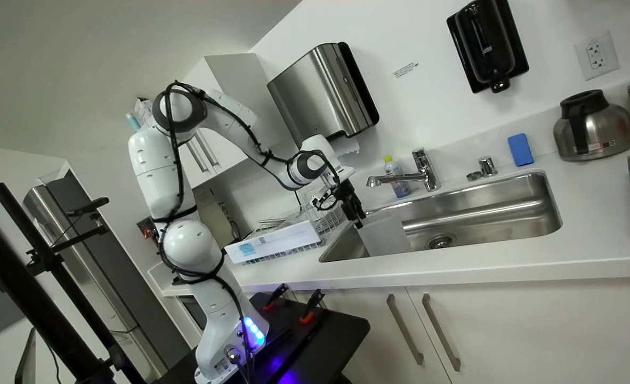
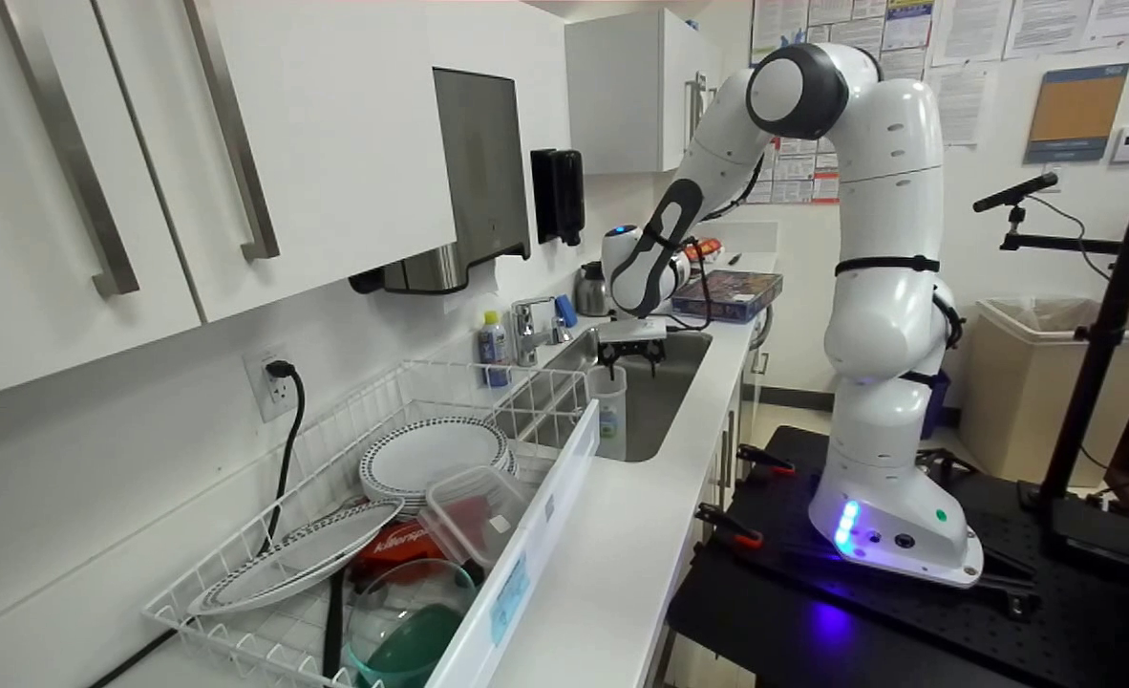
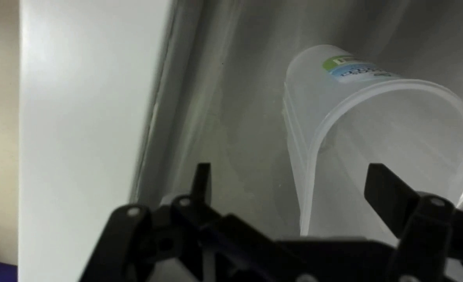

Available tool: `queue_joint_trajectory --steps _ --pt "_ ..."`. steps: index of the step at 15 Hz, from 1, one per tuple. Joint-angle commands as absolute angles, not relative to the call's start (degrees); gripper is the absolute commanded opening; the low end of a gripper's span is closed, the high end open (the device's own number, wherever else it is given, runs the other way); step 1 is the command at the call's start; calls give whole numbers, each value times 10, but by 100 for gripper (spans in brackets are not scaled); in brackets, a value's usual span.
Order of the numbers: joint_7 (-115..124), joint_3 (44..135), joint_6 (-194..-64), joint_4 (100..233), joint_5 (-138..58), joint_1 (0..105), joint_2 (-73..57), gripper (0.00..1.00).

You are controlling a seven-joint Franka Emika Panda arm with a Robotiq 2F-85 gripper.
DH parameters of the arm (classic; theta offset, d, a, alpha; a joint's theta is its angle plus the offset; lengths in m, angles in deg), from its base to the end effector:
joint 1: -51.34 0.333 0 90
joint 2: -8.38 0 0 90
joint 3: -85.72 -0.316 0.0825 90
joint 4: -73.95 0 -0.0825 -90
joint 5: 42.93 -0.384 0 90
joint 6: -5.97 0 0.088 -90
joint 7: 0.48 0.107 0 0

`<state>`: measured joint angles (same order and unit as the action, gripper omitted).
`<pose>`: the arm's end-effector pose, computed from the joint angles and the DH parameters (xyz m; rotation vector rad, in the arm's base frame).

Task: Move the jar from the sink to the dish rack

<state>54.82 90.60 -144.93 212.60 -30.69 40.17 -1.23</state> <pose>0.4805 -0.1334 0.2447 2.6227 -1.5354 0.1272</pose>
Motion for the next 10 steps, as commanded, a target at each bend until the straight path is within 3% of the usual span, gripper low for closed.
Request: queue_joint_trajectory --steps 1,10 --pt "529 932 -1410 2073 -340 434 -51 100" --pt "507 952 -1410 2033 -382 457 -99 100"
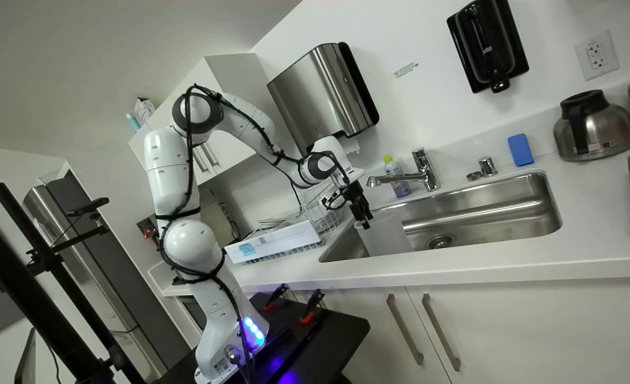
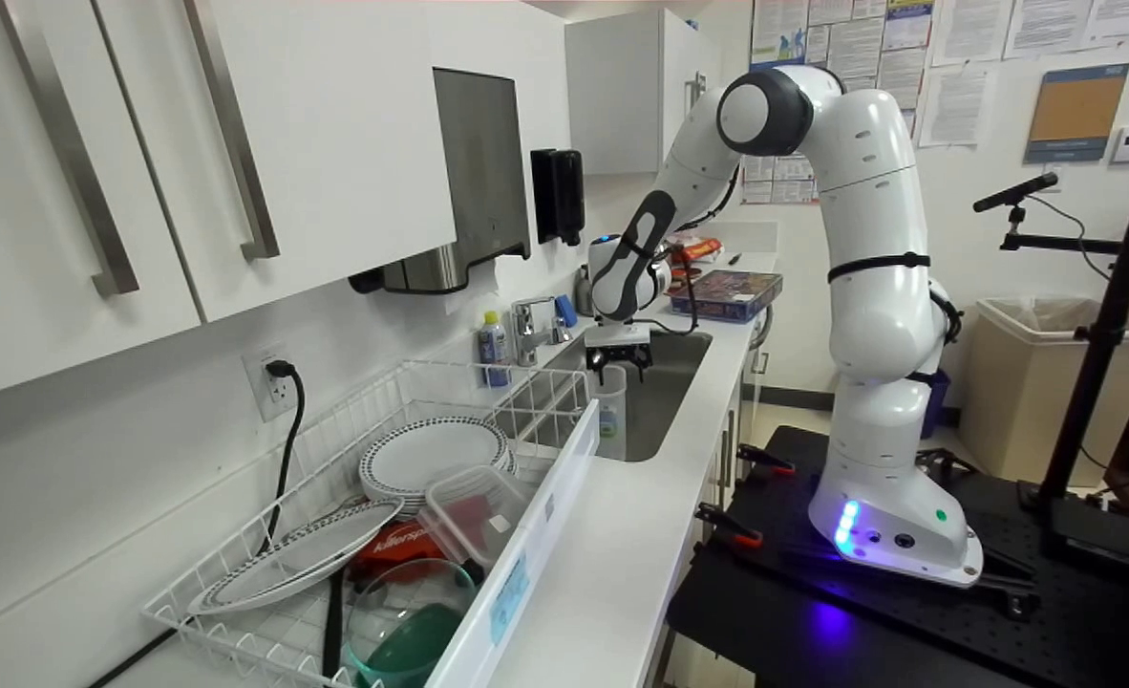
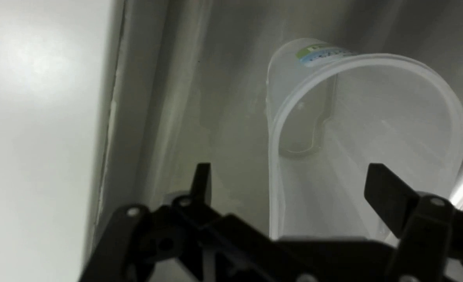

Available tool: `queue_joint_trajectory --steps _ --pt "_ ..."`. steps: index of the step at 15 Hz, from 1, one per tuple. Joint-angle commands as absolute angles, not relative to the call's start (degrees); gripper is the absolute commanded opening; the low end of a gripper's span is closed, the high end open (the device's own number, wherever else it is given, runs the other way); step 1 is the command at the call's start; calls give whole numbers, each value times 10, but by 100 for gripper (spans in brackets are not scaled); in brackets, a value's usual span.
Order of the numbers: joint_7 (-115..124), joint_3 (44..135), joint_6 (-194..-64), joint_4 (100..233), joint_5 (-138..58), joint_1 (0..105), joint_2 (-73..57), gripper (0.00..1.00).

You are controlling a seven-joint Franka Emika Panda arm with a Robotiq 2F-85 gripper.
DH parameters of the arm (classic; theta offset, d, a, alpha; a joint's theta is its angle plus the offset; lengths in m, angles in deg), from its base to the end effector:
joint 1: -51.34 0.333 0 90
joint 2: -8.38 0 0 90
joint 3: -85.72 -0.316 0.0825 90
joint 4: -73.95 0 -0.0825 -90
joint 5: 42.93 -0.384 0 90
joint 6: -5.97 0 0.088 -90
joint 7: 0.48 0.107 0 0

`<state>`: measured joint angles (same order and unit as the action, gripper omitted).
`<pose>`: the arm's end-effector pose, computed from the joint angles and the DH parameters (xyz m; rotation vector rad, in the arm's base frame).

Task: Move the jar from the sink to the dish rack

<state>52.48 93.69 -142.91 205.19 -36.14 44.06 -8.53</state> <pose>0.5146 -0.1391 0.2242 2.6122 -1.5714 0.0702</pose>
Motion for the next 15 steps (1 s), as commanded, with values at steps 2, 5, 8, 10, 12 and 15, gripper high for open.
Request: queue_joint_trajectory --steps 2,5,8,10,12,15 --pt "509 956 -1411 2031 -384 462 -107 100" --pt "516 964 -1416 2029 -380 469 -118 86" --pt "516 969 -1422 2030 -379 475 -124 57" --pt "517 972 -1423 2030 -379 479 -126 41" --pt "519 975 -1424 2031 -377 483 -127 26" --pt "523 979 -1425 2033 -373 488 -125 4"
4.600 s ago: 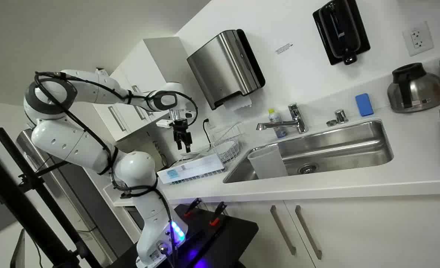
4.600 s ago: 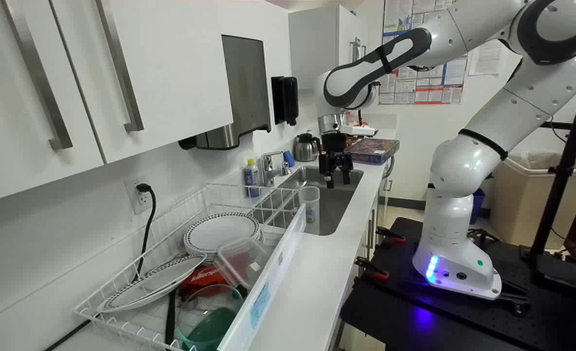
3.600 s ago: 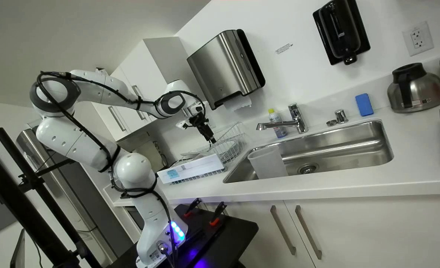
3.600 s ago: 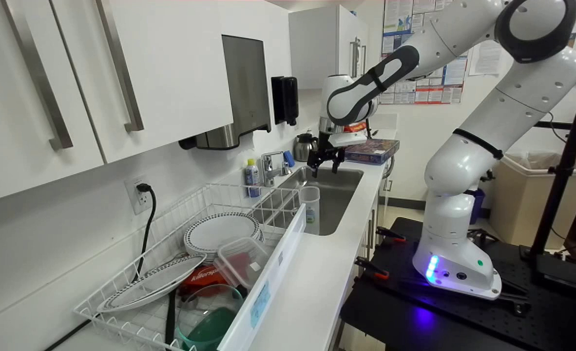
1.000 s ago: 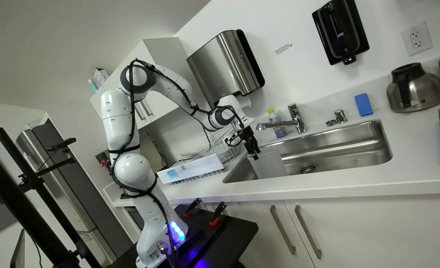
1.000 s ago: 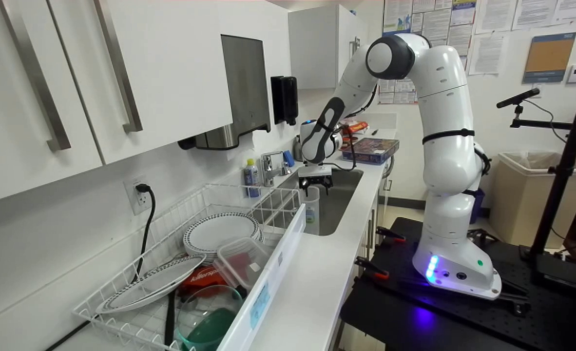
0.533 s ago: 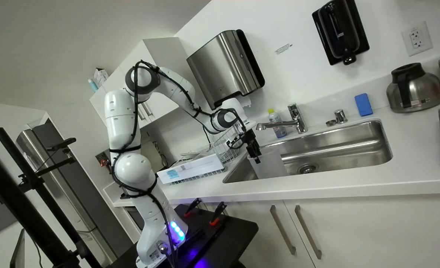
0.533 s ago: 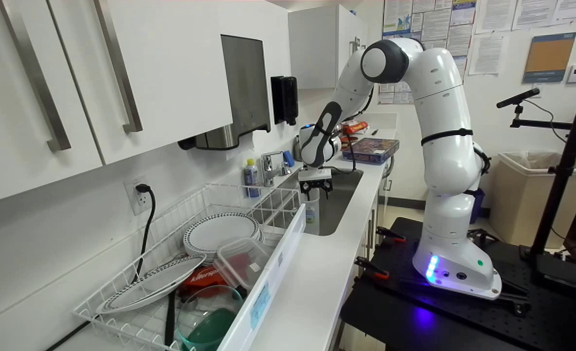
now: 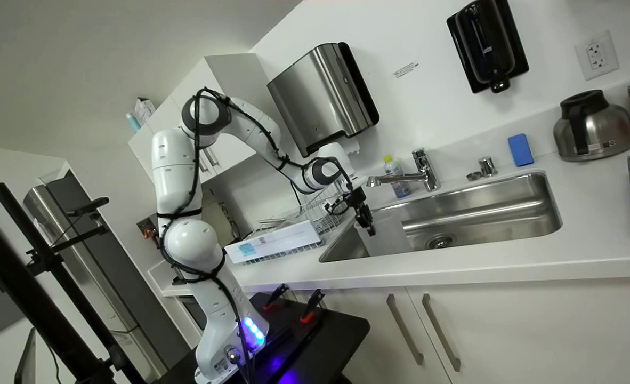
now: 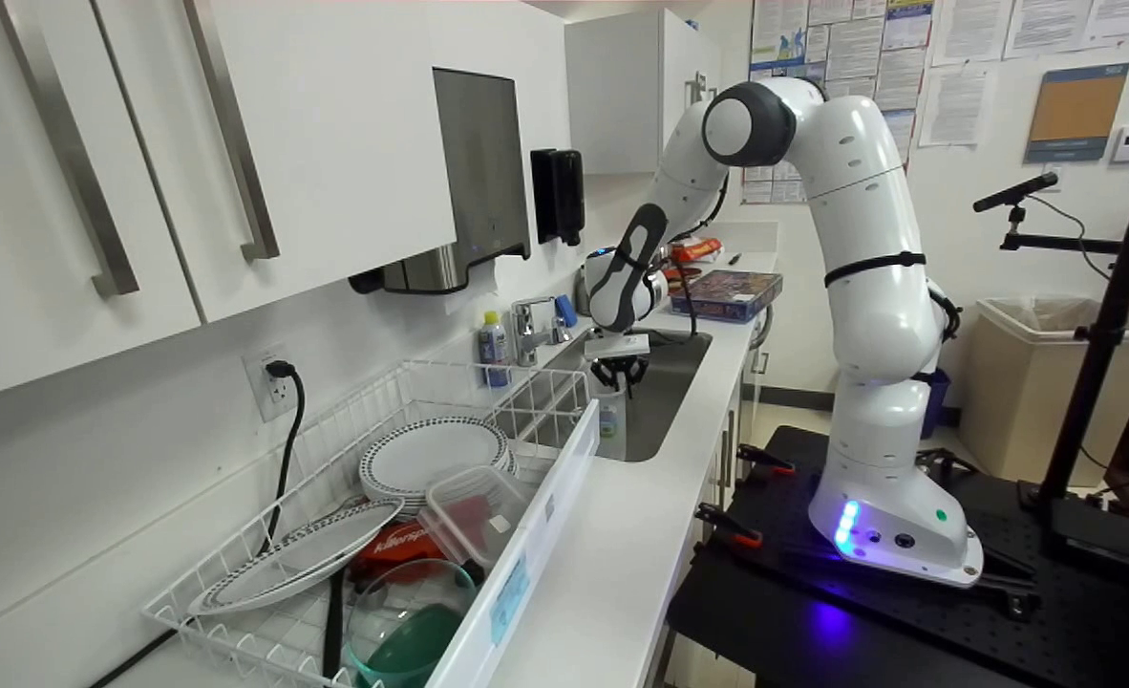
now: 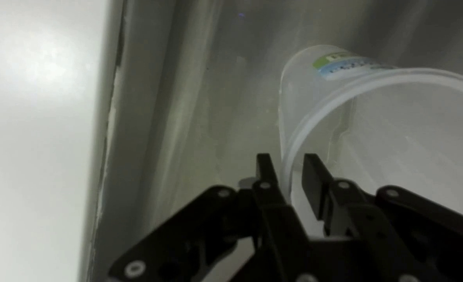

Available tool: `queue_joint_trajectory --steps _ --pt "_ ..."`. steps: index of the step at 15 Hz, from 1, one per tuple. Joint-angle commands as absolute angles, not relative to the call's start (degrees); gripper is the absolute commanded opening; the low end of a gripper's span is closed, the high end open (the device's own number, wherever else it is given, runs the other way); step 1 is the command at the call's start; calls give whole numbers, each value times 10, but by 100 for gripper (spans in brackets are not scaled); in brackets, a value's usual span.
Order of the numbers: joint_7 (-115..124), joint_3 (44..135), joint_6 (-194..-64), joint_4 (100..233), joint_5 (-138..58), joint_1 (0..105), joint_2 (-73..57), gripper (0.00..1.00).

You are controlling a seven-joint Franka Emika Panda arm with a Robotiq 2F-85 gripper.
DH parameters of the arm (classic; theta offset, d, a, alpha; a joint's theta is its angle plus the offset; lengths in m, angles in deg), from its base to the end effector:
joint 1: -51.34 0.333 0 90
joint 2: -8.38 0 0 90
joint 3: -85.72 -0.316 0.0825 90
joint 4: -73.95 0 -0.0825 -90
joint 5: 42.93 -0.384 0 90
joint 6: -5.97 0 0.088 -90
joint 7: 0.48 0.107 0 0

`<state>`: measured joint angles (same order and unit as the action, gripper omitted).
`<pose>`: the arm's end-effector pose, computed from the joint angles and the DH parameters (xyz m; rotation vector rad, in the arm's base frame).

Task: Move the jar from the sink to the dish rack

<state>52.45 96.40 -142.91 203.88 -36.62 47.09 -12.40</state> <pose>0.5162 -0.1380 0.1980 2.5893 -1.5490 0.0190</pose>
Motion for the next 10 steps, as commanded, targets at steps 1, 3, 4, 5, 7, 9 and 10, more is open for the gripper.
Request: queue_joint_trajectory --steps 1,3,4,5,7,9,10 --pt "523 980 -1425 2033 -373 489 -125 0" --pt "525 983 -1427 2034 -372 492 -123 0" --pt "529 986 -1428 2034 -369 494 -121 1" --pt "535 991 -1428 2038 -365 498 -115 1" --pt "551 1005 -1430 2045 -353 507 -104 1" --pt "571 1022 -1433 2059 -340 516 -85 1" --pt "585 1033 -1434 2065 -330 522 -74 1"
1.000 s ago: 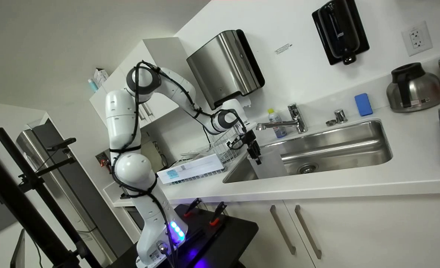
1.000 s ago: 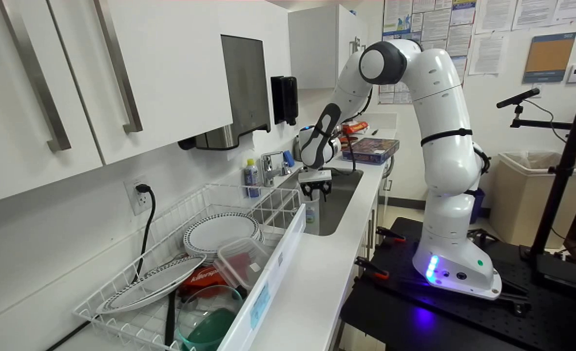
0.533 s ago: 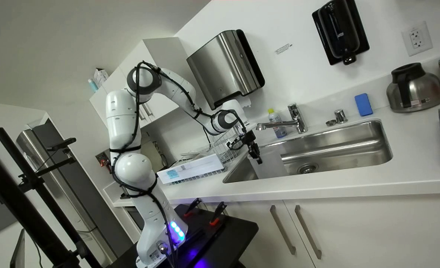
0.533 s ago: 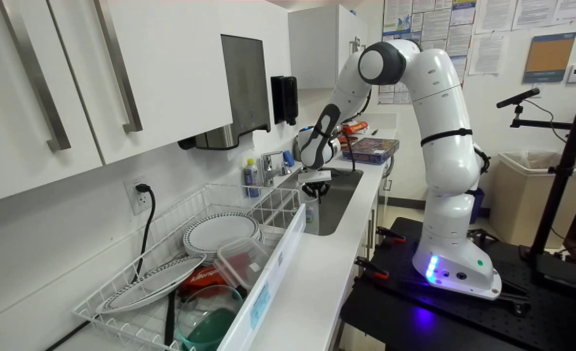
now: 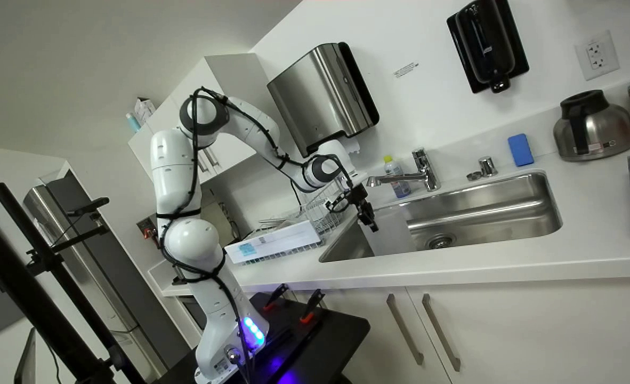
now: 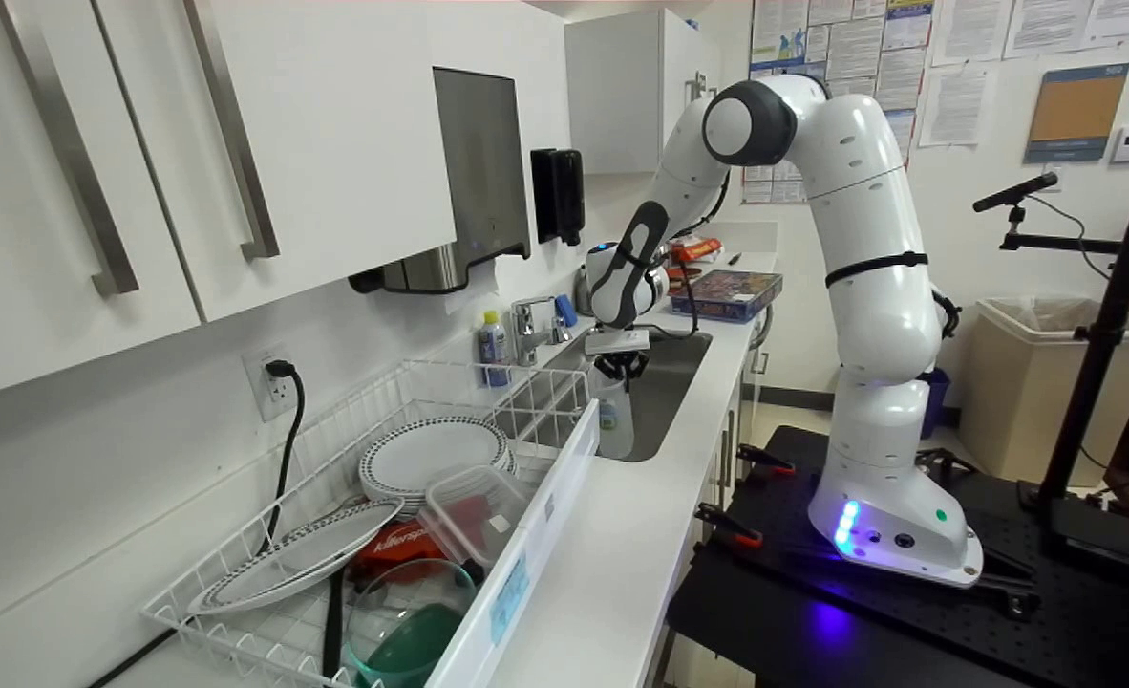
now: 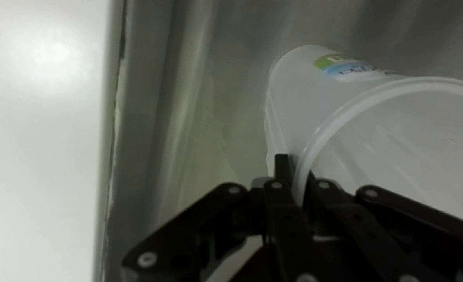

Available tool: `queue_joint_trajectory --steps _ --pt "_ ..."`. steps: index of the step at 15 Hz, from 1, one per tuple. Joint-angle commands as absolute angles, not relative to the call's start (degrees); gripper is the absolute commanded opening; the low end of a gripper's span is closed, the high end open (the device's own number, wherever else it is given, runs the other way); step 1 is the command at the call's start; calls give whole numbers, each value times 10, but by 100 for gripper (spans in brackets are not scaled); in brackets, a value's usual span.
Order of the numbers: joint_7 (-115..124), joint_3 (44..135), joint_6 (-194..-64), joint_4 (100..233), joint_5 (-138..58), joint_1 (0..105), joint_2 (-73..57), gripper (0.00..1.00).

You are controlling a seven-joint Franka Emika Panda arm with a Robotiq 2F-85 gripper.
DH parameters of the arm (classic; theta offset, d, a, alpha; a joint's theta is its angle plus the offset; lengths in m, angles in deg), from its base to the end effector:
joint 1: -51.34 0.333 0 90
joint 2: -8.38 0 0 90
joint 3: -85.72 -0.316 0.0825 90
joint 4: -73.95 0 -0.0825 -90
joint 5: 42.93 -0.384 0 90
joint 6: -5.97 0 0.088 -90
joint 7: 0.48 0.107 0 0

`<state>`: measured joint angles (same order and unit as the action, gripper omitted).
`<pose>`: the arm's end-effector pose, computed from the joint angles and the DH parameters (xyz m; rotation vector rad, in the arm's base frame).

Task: Move the jar from the sink to the dish rack

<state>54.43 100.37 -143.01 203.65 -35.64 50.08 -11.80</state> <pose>0.5174 -0.1478 0.2079 2.5434 -1.5800 0.0640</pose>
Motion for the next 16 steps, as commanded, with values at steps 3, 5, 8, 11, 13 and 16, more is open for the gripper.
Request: queue_joint_trajectory --steps 3,5,8,11,13,16 --pt "621 1050 -1439 2080 -303 524 -44 1" --pt "622 1046 -1438 2097 -305 512 -14 1" --pt "601 1034 -1446 2130 -334 487 44 1" --pt "562 1021 -1453 2161 -389 458 105 1" --pt "511 1014 -1434 2172 -439 441 149 1" --pt "454 1010 -1408 2175 -480 418 200 1"
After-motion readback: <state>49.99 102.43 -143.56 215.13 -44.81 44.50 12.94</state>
